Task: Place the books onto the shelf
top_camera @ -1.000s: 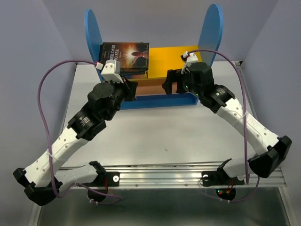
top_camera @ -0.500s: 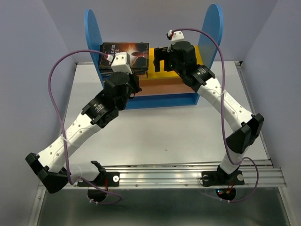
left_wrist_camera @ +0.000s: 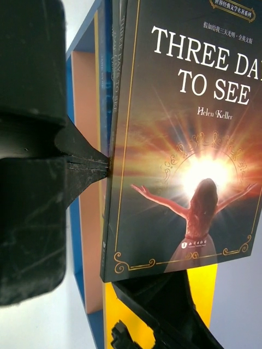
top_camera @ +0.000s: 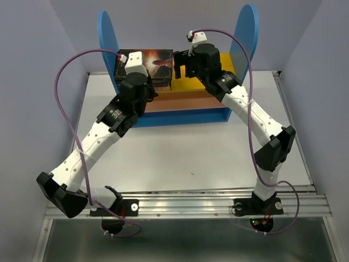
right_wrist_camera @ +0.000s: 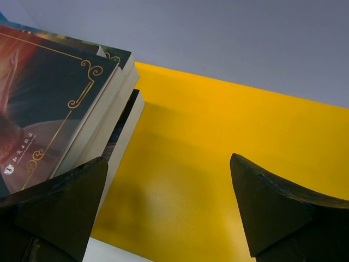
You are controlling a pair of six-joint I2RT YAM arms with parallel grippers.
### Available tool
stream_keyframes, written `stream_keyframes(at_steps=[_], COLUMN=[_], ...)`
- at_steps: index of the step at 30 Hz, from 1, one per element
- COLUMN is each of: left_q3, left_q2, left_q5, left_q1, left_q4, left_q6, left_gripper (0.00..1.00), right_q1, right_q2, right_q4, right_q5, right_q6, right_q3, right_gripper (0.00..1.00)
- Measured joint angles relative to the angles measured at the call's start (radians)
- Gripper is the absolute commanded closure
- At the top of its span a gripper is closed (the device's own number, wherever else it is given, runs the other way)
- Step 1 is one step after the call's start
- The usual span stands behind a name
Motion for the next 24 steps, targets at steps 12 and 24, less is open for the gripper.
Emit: stream_keyframes(at_steps=[12,24], left_q3=[0.047,0.064], left_q2=[0.027,0.043], left_q5=[0.01,0.013], left_q1=[0.061,0.09], left_q4=[-0.007,-0.006], left_q6=[0.032,0.047], left_gripper=[1.0,1.0], right_q1=[0.0,0.0], right_q2=[0.037,0.059], right_q4=[0.053,0.077], right_q5=[-0.027,-0.037], right_q6=[-0.033,-0.036], right_q3=[0.029,0.03], right_gripper=[0.0,0.0])
